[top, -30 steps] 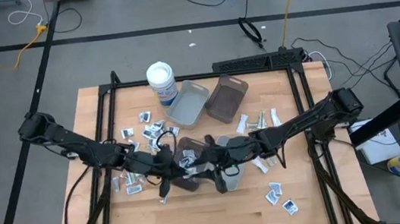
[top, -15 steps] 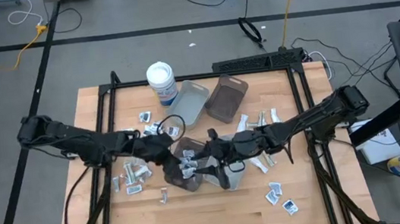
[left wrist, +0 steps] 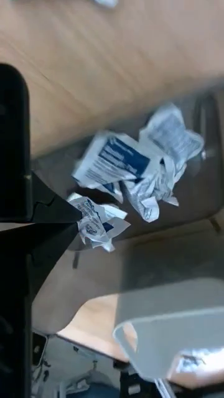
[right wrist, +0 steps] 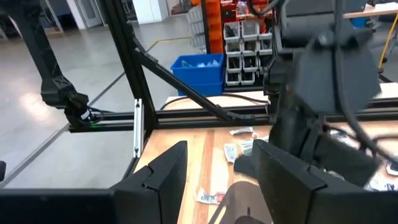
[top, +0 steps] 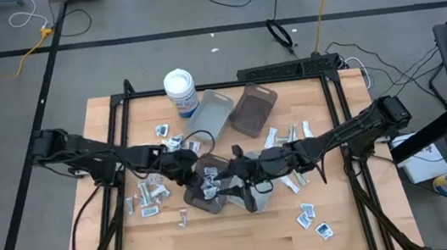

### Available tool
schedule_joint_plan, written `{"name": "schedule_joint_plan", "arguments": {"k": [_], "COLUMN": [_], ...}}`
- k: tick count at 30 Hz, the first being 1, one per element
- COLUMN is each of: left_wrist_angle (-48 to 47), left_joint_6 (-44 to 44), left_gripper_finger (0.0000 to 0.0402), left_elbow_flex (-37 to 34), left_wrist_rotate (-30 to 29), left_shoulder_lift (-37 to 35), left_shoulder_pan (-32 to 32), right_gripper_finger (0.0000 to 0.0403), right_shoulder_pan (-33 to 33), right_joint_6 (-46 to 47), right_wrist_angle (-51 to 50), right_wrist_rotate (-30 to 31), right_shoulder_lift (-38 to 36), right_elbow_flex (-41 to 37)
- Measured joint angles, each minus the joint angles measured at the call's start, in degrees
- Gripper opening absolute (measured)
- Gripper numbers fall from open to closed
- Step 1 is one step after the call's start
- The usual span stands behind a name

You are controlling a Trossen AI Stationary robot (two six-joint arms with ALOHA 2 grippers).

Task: Pick & Place First Aid Supplies
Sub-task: Put the blue alcohol pad into the bottom black bin

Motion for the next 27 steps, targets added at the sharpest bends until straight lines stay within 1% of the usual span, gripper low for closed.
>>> {"name": "schedule_joint_plan", "arguments": {"k": [2, 4, 7, 10, 13, 15, 17, 20, 24, 27], "left_wrist_angle": [-0.52, 1.54, 1.55, 1.15, 2.55, 1.58, 3.24, 2.65, 3.31, 3.76], "left_joint_6": [0.16, -0.04, 1.15, 1.72, 3.89, 6.12, 9.94, 15.58, 21.56, 26.24], "left_gripper_finger": [0.0, 0.0, 0.0007, 0.0027, 0.0062, 0.009, 0.0117, 0.0146, 0.016, 0.016], "left_elbow_flex": [0.86, 2.09, 2.93, 3.32, 3.5, 3.28, 3.45, 3.3, 3.3, 3.34], "left_wrist_rotate": [0.22, -0.25, -0.25, -0.49, 0.32, 1.26, 2.98, 4.98, 3.94, 0.25], "left_shoulder_lift": [2.04, 3.66, 4.32, 4.05, 3.46, 2.37, 1.61, -1.19, -5.45, -9.01], "left_shoulder_pan": [0.0, -0.02, 0.26, 0.26, 0.26, 0.28, 0.52, 0.83, -0.16, -2.15], "right_gripper_finger": [0.0172, 0.0172, 0.0172, 0.0171, 0.0171, 0.0171, 0.0171, 0.0171, 0.0171, 0.0171], "right_shoulder_pan": [0.31, 0.7, 1.29, 1.87, 2.26, 2.31, 2.28, 2.33, 2.9, 3.18], "right_joint_6": [-0.01, 0.01, 0.01, 0.0, -0.01, 0.05, 0.83, 3.28, 7.86, 10.98], "right_wrist_angle": [0.17, 0.34, -0.09, -0.16, -0.46, -0.73, -1.91, -4.86, -10.73, -15.6], "right_wrist_rotate": [0.0, 0.0, -0.02, -0.01, -0.02, -0.04, -0.04, -0.17, -0.22, -0.24], "right_shoulder_lift": [0.0, 0.01, 0.0, 0.0, 0.0, 0.0, 0.0, 0.0, -0.54, -0.59], "right_elbow_flex": [0.0, 0.0, 0.0, 0.0, 0.0, 0.0, 0.0, 0.0, 0.0, 0.0]}}
